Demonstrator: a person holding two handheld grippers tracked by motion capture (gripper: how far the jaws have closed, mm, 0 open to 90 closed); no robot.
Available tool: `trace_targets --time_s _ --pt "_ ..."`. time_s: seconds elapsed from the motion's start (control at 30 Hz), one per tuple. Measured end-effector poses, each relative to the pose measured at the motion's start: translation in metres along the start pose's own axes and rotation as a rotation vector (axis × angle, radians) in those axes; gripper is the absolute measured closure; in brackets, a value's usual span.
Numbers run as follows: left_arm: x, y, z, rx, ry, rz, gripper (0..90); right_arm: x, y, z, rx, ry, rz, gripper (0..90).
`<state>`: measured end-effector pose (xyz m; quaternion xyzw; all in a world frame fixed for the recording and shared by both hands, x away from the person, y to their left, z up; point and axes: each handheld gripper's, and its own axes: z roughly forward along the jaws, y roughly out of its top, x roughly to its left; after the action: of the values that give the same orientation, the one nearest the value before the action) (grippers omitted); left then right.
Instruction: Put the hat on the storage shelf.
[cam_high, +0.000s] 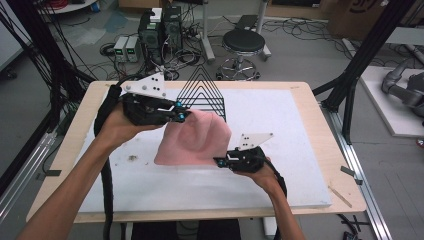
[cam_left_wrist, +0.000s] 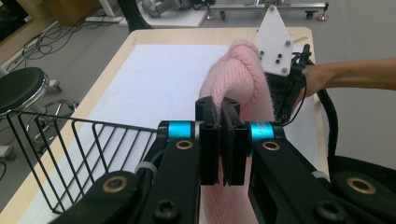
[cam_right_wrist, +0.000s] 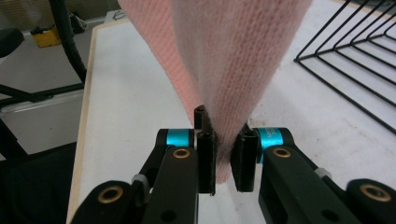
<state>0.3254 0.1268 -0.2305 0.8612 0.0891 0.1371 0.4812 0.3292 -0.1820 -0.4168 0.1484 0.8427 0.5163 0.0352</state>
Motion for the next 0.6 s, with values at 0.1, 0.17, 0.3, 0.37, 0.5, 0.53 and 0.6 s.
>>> trace_targets --time_s 0.1,0.17,0.3,0.37,0.5,0.53,0.6 --pt "0.0 -0.002 0.0 0.005 -0.005 0.001 86.6 0.001 0.001 0.001 0.022 -0.004 0.011 84.3" --pt "0.001 -0.002 0.0 0.0 -0.006 -0.004 86.6 0.002 0.003 0.0 0.033 -0.01 0.017 84.7" --pt "0.004 -0.004 -0.004 -0.006 0.004 -0.013 86.6 0.004 0.008 -0.004 0.041 -0.016 0.009 84.9" --pt "0.005 -0.005 -0.006 -0.013 0.005 -0.014 86.6 0.004 0.01 -0.005 0.044 -0.021 0.005 84.9" --pt "0.011 -0.002 -0.015 -0.038 0.028 -0.015 86.6 0.005 0.028 -0.019 0.068 -0.059 -0.034 84.9" --pt "0.012 0.0 -0.017 -0.047 0.032 -0.018 86.6 0.005 0.033 -0.022 0.073 -0.065 -0.043 84.9" --pt "0.015 0.003 -0.021 -0.061 0.042 -0.013 86.6 0.004 0.043 -0.028 0.077 -0.086 -0.058 84.9"
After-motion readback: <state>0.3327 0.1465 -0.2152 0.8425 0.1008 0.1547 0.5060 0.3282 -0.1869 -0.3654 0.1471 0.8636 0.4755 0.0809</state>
